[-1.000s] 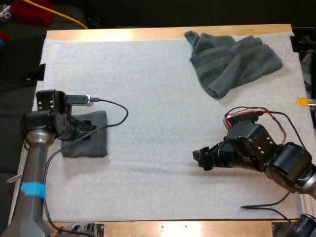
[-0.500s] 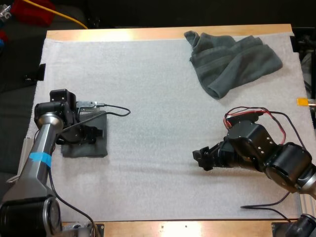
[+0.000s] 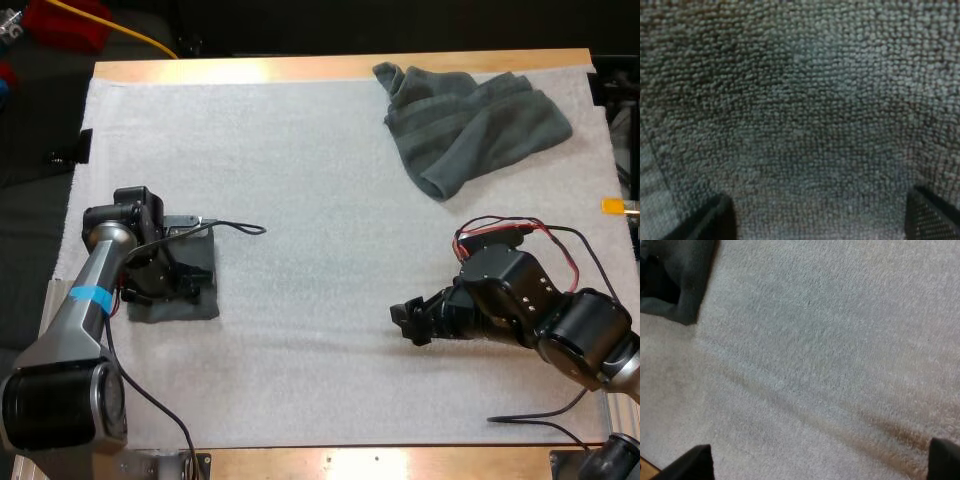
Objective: Pick towel from pile, fold and stack
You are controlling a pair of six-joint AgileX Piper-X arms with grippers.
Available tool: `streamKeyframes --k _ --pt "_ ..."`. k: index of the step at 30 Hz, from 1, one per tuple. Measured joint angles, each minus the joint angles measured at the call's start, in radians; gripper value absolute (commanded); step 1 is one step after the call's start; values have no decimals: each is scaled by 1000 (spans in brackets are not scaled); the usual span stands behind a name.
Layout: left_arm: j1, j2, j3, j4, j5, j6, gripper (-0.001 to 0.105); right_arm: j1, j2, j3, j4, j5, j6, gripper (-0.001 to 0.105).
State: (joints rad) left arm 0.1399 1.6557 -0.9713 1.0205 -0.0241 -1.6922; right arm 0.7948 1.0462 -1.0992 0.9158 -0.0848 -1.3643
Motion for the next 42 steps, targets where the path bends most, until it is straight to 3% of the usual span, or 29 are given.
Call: streamKeyframes --k 11,16,25,31,42 --pt "0 -84 -55 14 3 8 69 0 0 0 0 0 0 81" --pt "0 -187 -105 11 49 15 69 0 0 0 0 0 0 81" --pt "0 -379 -110 5 130 16 69 -16 0 0 -66 37 -15 81" --pt "0 -489 -110 8 231 16 69 -132 0 0 -75 37 -56 81" --pt "-114 -597 -110 17 239 16 69 -441 0 0 -65 -3 -151 81"
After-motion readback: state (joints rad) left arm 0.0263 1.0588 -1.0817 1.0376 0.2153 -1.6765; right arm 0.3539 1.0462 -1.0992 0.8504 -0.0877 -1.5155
